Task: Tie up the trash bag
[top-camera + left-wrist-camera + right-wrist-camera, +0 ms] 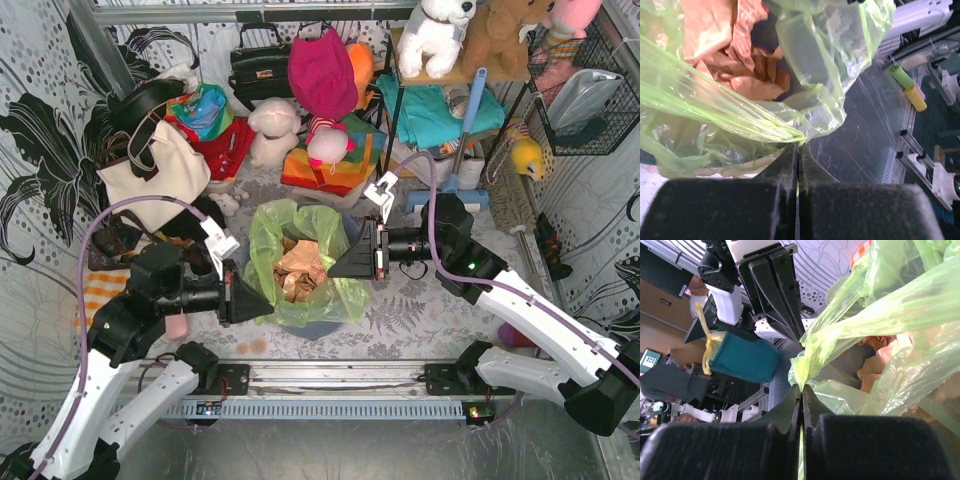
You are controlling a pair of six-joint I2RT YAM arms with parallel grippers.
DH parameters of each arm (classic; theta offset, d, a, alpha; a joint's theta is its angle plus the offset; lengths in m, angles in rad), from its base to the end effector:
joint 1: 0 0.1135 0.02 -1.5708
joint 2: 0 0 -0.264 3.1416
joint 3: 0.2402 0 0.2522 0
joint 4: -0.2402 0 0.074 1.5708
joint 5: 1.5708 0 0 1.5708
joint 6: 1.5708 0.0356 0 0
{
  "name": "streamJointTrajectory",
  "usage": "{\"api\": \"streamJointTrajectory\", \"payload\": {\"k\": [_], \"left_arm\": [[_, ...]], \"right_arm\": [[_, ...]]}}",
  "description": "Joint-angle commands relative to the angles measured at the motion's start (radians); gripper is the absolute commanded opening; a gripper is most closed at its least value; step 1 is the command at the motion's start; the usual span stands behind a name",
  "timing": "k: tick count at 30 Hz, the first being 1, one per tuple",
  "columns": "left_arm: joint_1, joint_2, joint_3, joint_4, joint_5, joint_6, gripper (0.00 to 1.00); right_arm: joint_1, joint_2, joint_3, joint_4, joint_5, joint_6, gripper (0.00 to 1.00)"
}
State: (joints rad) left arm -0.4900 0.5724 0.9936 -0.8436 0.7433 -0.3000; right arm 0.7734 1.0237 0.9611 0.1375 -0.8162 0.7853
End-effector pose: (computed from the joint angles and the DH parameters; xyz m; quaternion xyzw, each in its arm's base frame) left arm 0.0668 -0.0629 0.3703 0.2706 0.7601 -0.4762 0.3498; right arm 0.1457 0.1785 0.3909 -0.2872 0.6260 0.6649 0.2890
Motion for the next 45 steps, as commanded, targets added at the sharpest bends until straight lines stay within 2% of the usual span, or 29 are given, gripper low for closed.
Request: {"api": "streamJointTrajectory", "payload": {"k": [1, 7, 12, 15, 19, 23, 26, 28, 33, 38, 41, 43, 45], "left_arm": [[0.002, -0.005, -0.025, -0.052, 0.154, 0.091, 0.00], [-0.010, -0.011, -0.009, -0.038, 0.287, 0.114, 0.00], [-0.010, -0.051, 0.020, 0.023, 0.248, 0.084, 0.00], [-0.010, -0.036, 0.089, 0.081, 0.123, 0.055, 0.00], [-0.010, 0.022, 0.183, 0.171, -0.174, -0.029, 0.00], [-0.010, 0.108, 0.254, 0.267, -0.405, -0.090, 0.00], [-0.009, 0.166, 0.300, 0.346, -0.528, -0.108, 0.00], [-0.010, 0.192, 0.325, 0.408, -0.538, -0.102, 0.00], [-0.010, 0.216, 0.356, 0.615, -0.448, -0.117, 0.00], [-0.010, 0.199, 0.387, 0.696, -0.525, -0.134, 0.01], [-0.010, 0.194, 0.397, 0.690, -0.515, -0.131, 0.10], [-0.010, 0.189, 0.389, 0.668, -0.487, -0.137, 0.13], [-0.010, 0.184, 0.370, 0.641, -0.476, -0.147, 0.20]], "right_arm": [[0.005, -0.014, -0.010, -0.004, -0.059, -0.014, 0.00], [0.004, -0.034, -0.002, 0.003, -0.138, -0.030, 0.00], [0.004, -0.059, 0.033, -0.001, -0.104, -0.046, 0.00], [0.004, -0.041, 0.108, -0.034, 0.022, -0.058, 0.00], [0.004, -0.010, 0.199, -0.099, 0.261, -0.086, 0.00], [0.004, 0.022, 0.228, -0.066, 0.456, -0.083, 0.00], [0.004, 0.059, 0.251, -0.019, 0.548, -0.084, 0.00], [0.004, 0.085, 0.273, 0.014, 0.568, -0.088, 0.00], [0.004, 0.114, 0.321, 0.108, 0.580, -0.107, 0.00], [0.004, 0.070, 0.335, 0.171, 0.623, -0.170, 0.00], [0.004, 0.026, 0.310, 0.221, 0.619, -0.209, 0.00], [0.004, 0.010, 0.292, 0.237, 0.591, -0.218, 0.06], [0.004, 0.004, 0.274, 0.249, 0.554, -0.213, 0.18]]}}
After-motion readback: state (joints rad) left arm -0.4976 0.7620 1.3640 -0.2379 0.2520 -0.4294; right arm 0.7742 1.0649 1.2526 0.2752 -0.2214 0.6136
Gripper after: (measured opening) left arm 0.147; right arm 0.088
